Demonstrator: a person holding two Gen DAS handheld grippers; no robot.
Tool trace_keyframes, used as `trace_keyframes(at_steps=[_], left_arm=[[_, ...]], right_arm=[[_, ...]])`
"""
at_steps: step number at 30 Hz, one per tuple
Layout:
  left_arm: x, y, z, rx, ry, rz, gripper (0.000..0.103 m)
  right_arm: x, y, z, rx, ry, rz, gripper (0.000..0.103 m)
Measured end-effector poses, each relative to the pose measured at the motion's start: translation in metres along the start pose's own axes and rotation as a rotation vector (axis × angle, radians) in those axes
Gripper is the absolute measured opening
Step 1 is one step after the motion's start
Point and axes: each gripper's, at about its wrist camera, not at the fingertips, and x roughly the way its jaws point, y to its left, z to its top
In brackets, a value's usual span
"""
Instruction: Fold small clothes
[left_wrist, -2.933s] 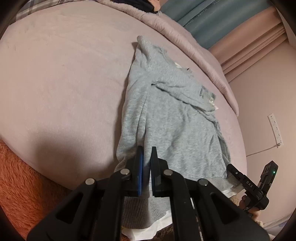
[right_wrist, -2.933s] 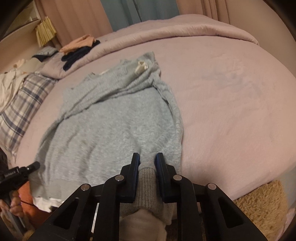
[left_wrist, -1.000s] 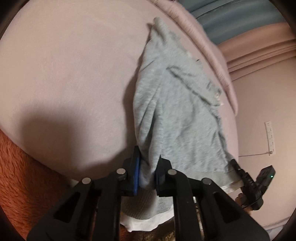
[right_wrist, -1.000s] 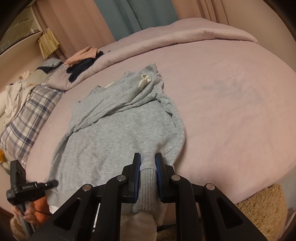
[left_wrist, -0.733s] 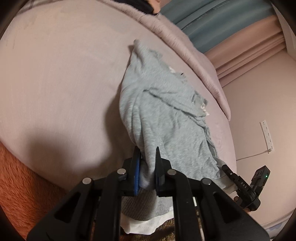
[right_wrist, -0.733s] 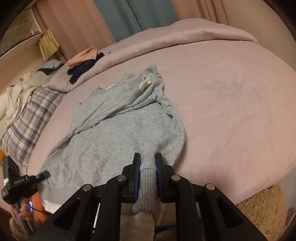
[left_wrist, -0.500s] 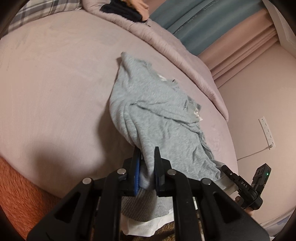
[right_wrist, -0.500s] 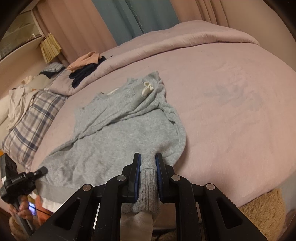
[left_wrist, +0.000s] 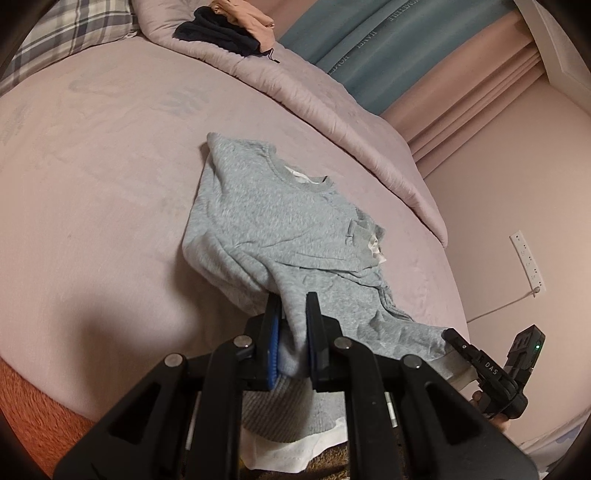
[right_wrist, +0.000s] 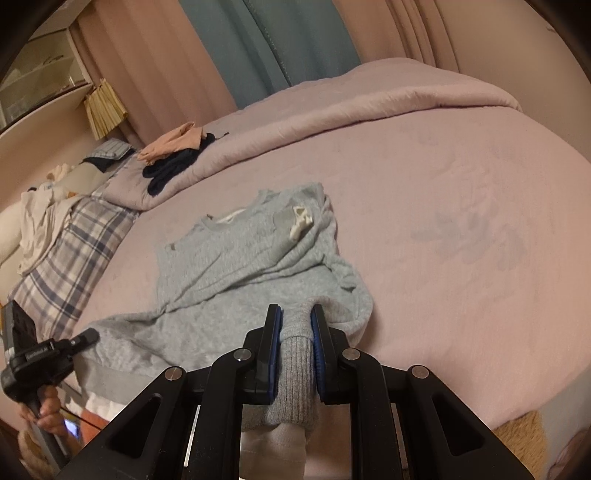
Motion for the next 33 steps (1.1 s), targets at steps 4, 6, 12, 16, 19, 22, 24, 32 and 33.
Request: trace_keyframes(at_steps=[4,6,12,16,19,22,24,32,33], left_arm=[[0.004,-0.004,0.008,0.001,0.005,-0.007,0.011],[0.005,-0.006,0.012,0.005,0.001,-0.005,0.011],[0.005,-0.010,0.021,0.007,-0.009,0.004,0.011],[0.006,-0.010,0.025,0.005,-0.010,0.011,0.011],[0.006,-0.012,0.028,0.013,-0.016,0.009,0.011],[0.003,-0.012,0.030,0.015,-0.020,0.006,0.011],[0.000,-0.013,0.031,0.017,-0.026,0.005,0.011],[-0.003,-0.015,0.034,0.022,-0.034,0.006,0.011],[-0.002,-0.015,0.035,0.022,-0.031,0.007,0.011]], right_arm=[[0.000,-0.003,0.008,0.015,-0.007,-0.004,0.017],[-0.001,-0.003,0.011,0.017,-0.011,-0.005,0.017],[-0.002,-0.001,0.017,0.020,-0.020,-0.005,0.017],[-0.001,-0.001,0.022,0.022,-0.019,-0.005,0.017],[-0.002,0.002,0.026,0.017,-0.025,-0.003,0.017],[-0.001,0.003,0.028,0.021,-0.027,0.001,0.017],[-0.001,0.003,0.030,0.022,-0.029,0.001,0.017],[-0.004,0.005,0.033,0.020,-0.041,0.005,0.017],[-0.005,0.005,0.034,0.022,-0.042,0.007,0.017]])
